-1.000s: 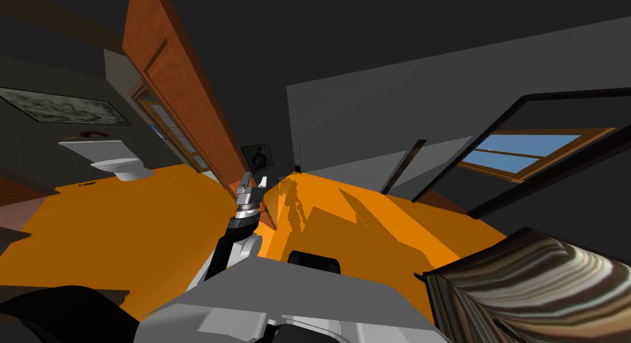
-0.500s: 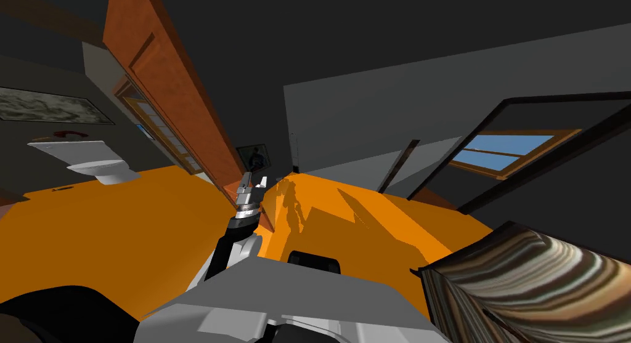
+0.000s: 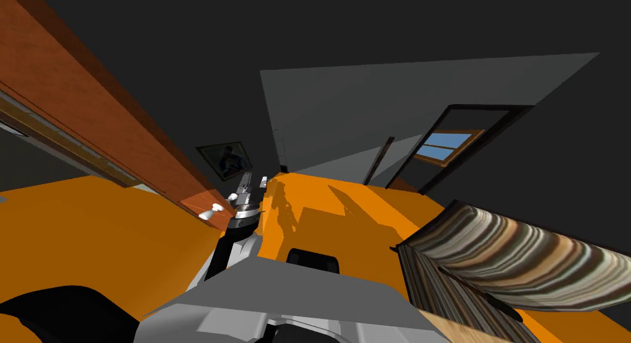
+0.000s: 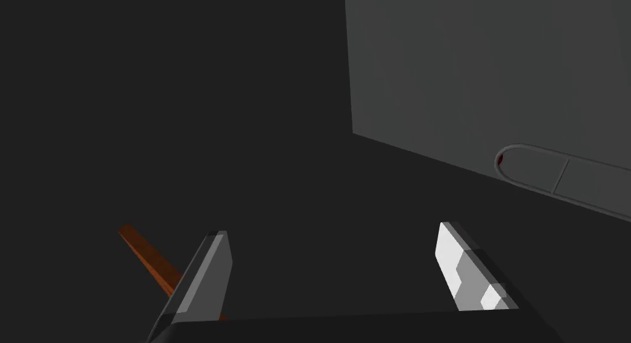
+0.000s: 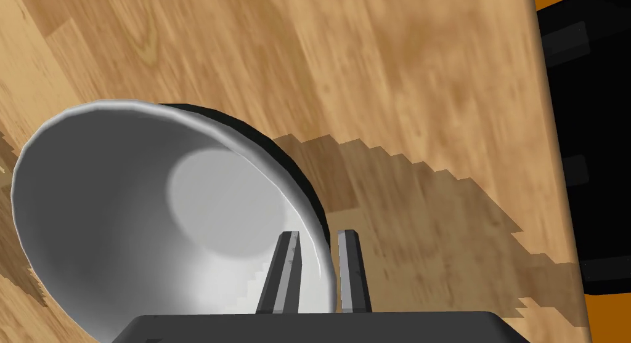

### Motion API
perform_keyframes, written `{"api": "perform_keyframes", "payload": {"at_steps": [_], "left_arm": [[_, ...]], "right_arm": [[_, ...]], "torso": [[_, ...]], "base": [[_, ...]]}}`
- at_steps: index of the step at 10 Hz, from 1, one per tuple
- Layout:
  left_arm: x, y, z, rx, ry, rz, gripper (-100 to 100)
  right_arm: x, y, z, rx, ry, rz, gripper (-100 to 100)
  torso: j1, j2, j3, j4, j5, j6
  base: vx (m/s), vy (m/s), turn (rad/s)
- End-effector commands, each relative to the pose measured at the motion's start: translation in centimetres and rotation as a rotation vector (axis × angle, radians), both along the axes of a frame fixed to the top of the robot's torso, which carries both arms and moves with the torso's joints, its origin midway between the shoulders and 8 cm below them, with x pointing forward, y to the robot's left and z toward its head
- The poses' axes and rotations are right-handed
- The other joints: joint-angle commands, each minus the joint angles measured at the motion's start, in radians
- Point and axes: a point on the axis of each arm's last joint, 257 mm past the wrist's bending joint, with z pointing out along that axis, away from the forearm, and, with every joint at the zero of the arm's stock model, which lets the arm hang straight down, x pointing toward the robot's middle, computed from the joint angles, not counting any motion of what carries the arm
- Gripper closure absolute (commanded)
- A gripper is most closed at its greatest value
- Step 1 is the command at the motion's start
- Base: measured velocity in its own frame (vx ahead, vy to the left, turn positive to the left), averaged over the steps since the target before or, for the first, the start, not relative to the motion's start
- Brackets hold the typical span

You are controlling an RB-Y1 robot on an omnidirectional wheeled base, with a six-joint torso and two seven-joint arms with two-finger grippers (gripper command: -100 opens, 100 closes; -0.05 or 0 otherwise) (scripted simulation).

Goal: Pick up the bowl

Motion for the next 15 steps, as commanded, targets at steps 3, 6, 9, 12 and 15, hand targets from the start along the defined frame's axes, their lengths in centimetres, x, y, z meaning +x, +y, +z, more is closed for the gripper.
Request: {"api": "perform_keyframes", "payload": {"at_steps": [3,6,9,12,15], "left_arm": [[0.0,0.0,0.0,0.000,0.000,0.000,0],[0.0,0.0,0.0,0.000,0.000,0.000,0],[0.0,0.0,0.0,0.000,0.000,0.000,0],[0.0,0.0,0.0,0.000,0.000,0.000,0],[0.0,0.0,0.0,0.000,0.000,0.000,0]], "right_arm": [[4.4,-2.1,-1.6,0.034,-0.020,0.106,100],[8.0,-4.6,-2.1,0.049,-0.028,0.204,100],[11.7,-7.3,-2.1,0.052,-0.033,0.301,100],[15.4,-10.2,-1.7,0.045,-0.032,0.395,100],[18.6,-13.2,-0.7,0.029,-0.023,0.483,100]], "torso": [[-0.003,-0.002,0.001,0.002,-0.007,0.004],[-0.005,0.000,0.003,0.007,-0.014,0.003],[-0.005,0.002,0.005,0.007,-0.014,0.004],[-0.005,0.001,0.004,0.007,-0.014,0.004],[-0.005,0.001,0.004,0.006,-0.013,0.004]], "base": [[0.066,0.001,-0.305],[0.067,0.018,-0.315],[0.062,0.021,-0.306],[0.068,0.023,-0.306],[0.068,0.029,-0.314]]}}
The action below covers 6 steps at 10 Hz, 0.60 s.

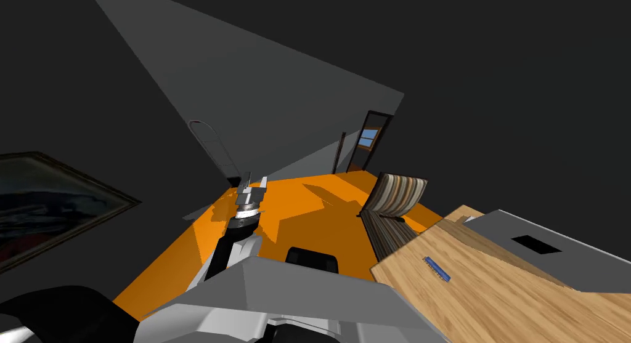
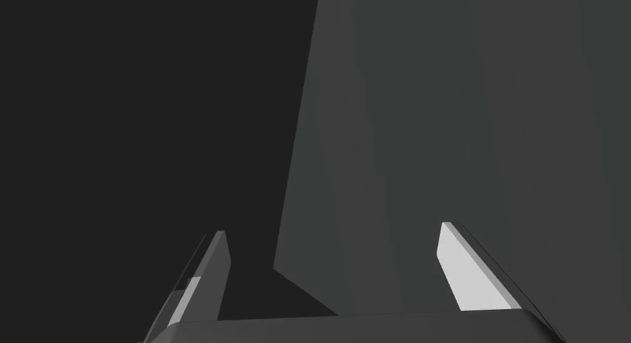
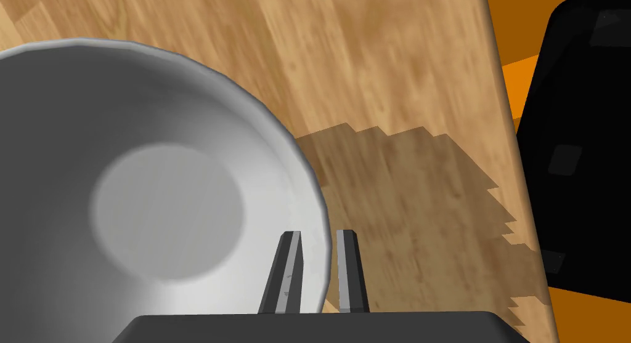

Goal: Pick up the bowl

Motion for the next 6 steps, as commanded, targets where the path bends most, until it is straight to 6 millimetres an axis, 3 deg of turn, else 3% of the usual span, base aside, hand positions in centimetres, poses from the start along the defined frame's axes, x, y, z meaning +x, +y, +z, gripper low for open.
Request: {"api": "perform_keyframes", "payload": {"at_steps": [1,2,3,4,6], "left_arm": [[0.0,0.0,0.0,0.000,0.000,0.000,0],[0.0,0.0,0.0,0.000,0.000,0.000,0],[0.0,0.0,0.0,0.000,0.000,0.000,0],[0.0,0.0,0.0,0.000,0.000,0.000,0],[0.0,0.0,0.0,0.000,0.000,0.000,0]], "right_arm": [[1.4,-2.1,0.9,-0.013,0.014,0.057,100],[3.1,-3.6,1.7,-0.031,0.013,0.099,100],[3.2,-3.7,1.8,-0.033,0.013,0.101,100],[4.7,-3.8,1.5,-0.034,-0.007,0.108,100],[6.2,-7.0,3.8,-0.071,0.024,0.177,100]], "torso": [[0.000,0.000,0.000,0.000,0.000,0.000],[0.001,-0.001,-0.001,-0.001,0.000,0.004],[0.002,-0.001,-0.001,-0.001,0.000,0.003],[0.001,0.001,0.000,0.000,0.000,0.001],[0.001,0.000,-0.001,-0.002,0.000,0.004]], "base": [[0.069,0.040,-0.340],[0.068,0.047,-0.353],[0.029,0.022,-0.154],[0.006,0.002,-0.006],[0.072,0.039,-0.443]]}}
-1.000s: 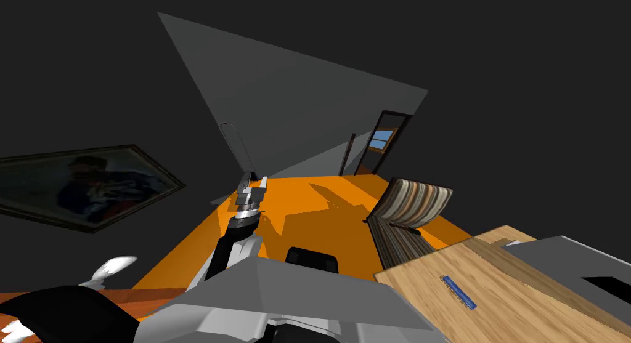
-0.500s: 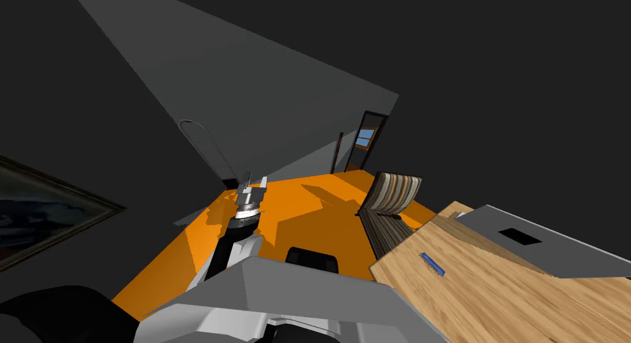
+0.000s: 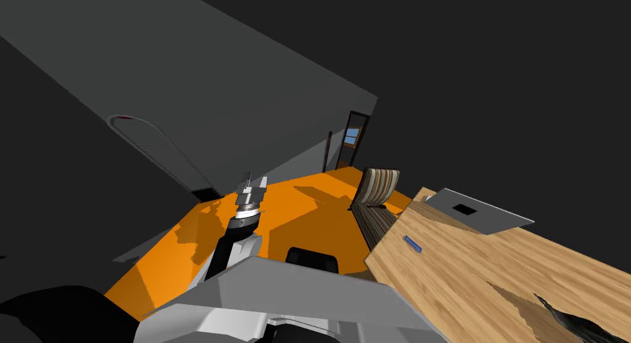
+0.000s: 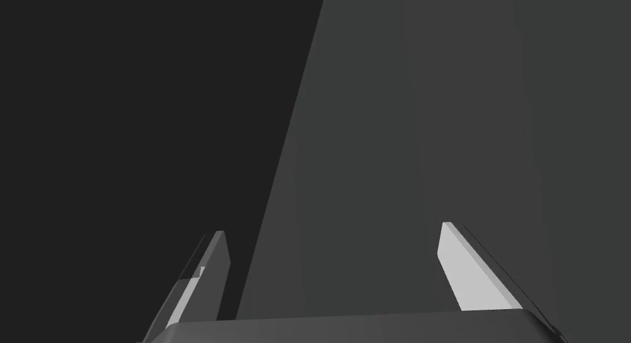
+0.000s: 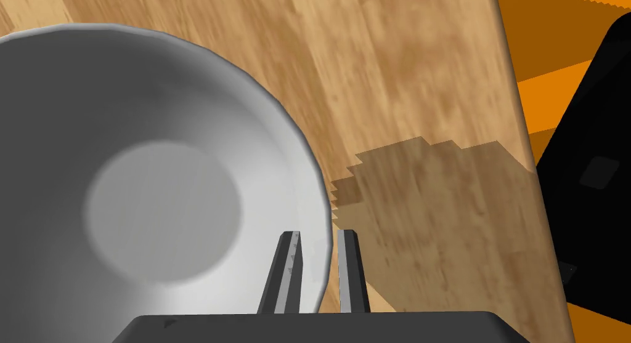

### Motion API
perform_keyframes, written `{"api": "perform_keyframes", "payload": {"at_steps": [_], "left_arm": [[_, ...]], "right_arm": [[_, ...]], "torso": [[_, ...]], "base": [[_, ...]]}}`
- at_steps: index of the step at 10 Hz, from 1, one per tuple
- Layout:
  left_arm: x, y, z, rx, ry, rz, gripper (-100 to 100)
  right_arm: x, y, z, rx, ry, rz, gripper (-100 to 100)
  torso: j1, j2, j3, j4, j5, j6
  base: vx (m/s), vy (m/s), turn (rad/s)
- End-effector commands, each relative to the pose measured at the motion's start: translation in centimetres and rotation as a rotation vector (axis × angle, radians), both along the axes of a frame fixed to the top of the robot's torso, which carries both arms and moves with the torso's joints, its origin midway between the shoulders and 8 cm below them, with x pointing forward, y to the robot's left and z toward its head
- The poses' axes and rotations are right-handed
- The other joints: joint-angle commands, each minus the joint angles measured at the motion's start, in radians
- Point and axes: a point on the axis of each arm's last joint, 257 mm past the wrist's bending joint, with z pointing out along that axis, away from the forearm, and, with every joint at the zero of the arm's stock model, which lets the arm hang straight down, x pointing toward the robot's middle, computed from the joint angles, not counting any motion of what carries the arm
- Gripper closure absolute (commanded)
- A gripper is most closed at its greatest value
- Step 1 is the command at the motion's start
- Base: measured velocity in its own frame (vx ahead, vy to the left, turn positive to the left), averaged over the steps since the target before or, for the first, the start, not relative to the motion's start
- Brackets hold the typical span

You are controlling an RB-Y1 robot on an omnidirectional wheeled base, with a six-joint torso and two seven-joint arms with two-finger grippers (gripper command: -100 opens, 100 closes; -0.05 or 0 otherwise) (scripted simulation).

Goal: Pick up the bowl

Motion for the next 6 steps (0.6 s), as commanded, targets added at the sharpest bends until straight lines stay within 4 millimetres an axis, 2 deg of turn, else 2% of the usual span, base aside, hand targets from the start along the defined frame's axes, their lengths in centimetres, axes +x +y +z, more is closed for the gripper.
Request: {"api": "perform_keyframes", "payload": {"at_steps": [1,2,3,4,5,6], "left_arm": [[0.0,0.0,0.0,0.000,0.000,0.000,0],[0.0,0.0,0.0,0.000,0.000,0.000,0],[0.0,0.0,0.0,0.000,0.000,0.000,0],[0.0,0.0,0.0,0.000,0.000,0.000,0],[0.0,0.0,0.0,0.000,0.000,0.000,0],[0.0,0.0,0.0,0.000,0.000,0.000,0]], "right_arm": [[2.5,-1.2,0.5,-0.011,-0.020,0.032,100],[3.2,-2.7,1.7,-0.029,-0.011,0.057,100],[4.3,-4.2,3.1,-0.055,0.003,0.094,100],[6.2,-4.5,3.2,-0.060,-0.022,0.105,100],[5.1,-4.3,3.1,-0.056,-0.010,0.089,100],[5.4,-4.5,3.2,-0.057,-0.012,0.092,0]], "torso": [[0.000,0.000,0.000,0.000,0.000,0.000],[0.000,0.001,0.001,0.001,0.000,-0.004],[0.001,-0.001,-0.001,0.000,0.001,-0.001],[0.002,-0.001,-0.001,0.000,0.001,-0.001],[0.001,0.000,0.000,0.001,0.001,-0.005],[0.000,0.001,0.001,0.001,0.000,-0.004]], "base": [[0.025,0.036,-0.100],[0.070,0.039,-0.356],[0.073,0.059,-0.444],[0.020,0.044,-0.119],[0.004,0.011,0.017],[0.000,0.000,0.000]]}}
